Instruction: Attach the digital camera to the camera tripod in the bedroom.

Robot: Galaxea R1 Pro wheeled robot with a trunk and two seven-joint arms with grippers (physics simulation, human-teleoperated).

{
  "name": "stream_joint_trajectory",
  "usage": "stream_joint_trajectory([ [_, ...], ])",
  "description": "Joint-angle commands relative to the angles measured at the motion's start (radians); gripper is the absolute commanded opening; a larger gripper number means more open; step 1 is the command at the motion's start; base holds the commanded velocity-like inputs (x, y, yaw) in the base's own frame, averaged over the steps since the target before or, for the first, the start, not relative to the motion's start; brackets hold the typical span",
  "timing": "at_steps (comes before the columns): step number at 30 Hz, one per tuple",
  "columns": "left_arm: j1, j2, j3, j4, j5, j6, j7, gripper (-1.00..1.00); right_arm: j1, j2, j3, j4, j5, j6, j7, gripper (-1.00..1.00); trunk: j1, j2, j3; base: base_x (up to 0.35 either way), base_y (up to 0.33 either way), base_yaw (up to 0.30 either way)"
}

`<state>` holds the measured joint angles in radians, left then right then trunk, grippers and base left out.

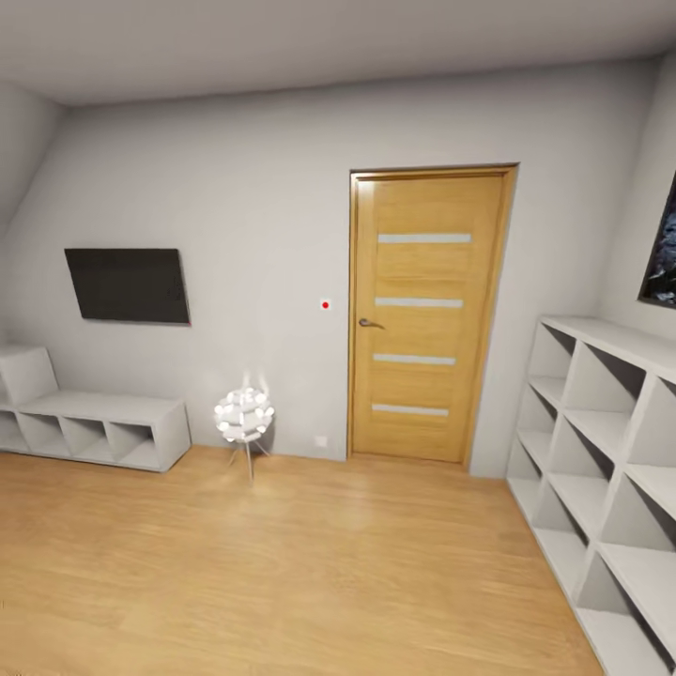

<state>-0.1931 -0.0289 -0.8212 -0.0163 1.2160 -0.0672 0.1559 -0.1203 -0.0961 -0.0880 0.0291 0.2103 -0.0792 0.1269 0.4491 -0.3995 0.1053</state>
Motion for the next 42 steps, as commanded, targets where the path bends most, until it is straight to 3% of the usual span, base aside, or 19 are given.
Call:
stream_joint_trajectory([
  [1, 0.0, 0.0, -0.009, 0.0, 0.008, -0.002, 0.002, -1.0, -0.001, -0.001, -0.009, 0.003, 0.009, -0.006, 0.002, 1.0, 0.001, -0.001, 0.0, 0.323, 0.0, 0.269],
  [22, 0.0, -0.002, -0.009, 0.001, 0.008, -0.01, 0.002, -1.0, -0.001, -0.001, -0.009, 0.003, 0.009, -0.007, 0.002, 1.0, 0.001, -0.001, 0.0, 0.322, 0.0, 0.27],
  [29, 0.0, -0.002, -0.009, 0.001, 0.008, -0.012, 0.003, -1.0, -0.001, -0.006, -0.004, 0.003, 0.011, -0.007, 0.002, 1.0, 0.001, -0.001, 0.0, 0.125, 0.0, 0.272],
  [34, 0.0, -0.002, -0.008, 0.0, 0.009, -0.012, 0.004, -1.0, -0.001, -0.014, 0.021, 0.002, 0.045, -0.002, 0.005, 1.0, 0.001, -0.001, 0.0, 0.012, 0.0, 0.294],
  [36, 0.0, -0.003, -0.007, 0.0, 0.016, -0.012, 0.004, -1.0, -0.001, -0.012, 0.052, 0.001, 0.08, 0.001, 0.005, 1.0, 0.001, -0.001, 0.0, 0.004, 0.0, 0.298],
  [37, 0.0, -0.005, 0.0, 0.0, 0.046, -0.013, 0.004, -1.0, -0.001, -0.008, 0.092, -0.003, 0.123, 0.004, 0.003, 1.0, 0.001, -0.001, 0.0, 0.001, 0.0, 0.299],
  [42, 0.0, -0.005, 0.005, -0.001, 0.121, -0.013, 0.004, -1.0, -0.002, -0.011, 0.103, -0.01, 0.139, -0.005, 0.001, 1.0, 0.001, -0.001, 0.0, 0.001, 0.0, 0.3],
])
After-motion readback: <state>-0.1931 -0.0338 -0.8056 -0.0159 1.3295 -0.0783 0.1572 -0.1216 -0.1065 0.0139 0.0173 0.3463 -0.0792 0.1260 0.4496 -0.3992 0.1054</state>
